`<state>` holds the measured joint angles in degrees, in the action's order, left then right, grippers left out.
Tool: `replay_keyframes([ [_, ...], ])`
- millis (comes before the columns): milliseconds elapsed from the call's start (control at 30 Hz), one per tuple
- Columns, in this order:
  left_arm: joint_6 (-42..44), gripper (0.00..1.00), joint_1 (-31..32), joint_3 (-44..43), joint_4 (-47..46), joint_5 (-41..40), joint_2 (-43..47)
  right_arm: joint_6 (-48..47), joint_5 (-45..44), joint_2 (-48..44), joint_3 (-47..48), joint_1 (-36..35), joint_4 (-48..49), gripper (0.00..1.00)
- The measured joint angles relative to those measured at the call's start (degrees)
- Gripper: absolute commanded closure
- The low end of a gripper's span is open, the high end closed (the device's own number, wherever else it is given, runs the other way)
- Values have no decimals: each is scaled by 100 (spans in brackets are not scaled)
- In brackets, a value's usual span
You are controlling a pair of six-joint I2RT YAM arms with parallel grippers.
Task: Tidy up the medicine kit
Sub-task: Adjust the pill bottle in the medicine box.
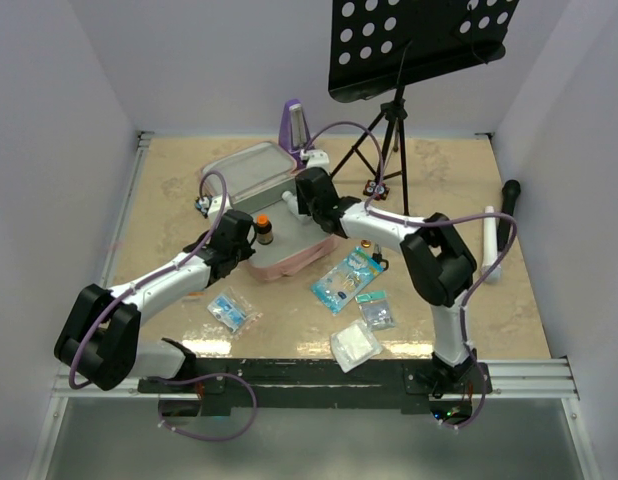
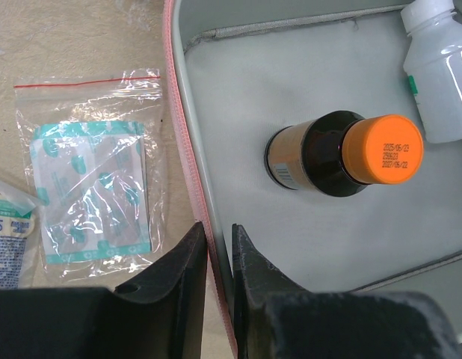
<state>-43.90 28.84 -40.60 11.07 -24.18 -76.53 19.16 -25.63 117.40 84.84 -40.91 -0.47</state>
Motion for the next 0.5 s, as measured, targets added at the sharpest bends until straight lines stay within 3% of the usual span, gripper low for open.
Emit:
replay_keyframes([
  [200,-2,100,0,0,2,-2,0,-63,26,-828,-850,-199,216,43],
  [400,-4,100,0,0,4,-2,0,-164,352,-1394,-1331,-964,608,48],
  [500,-7,100,0,0,7,-2,0,-166,669,-1373,-1340,-1167,767,42],
])
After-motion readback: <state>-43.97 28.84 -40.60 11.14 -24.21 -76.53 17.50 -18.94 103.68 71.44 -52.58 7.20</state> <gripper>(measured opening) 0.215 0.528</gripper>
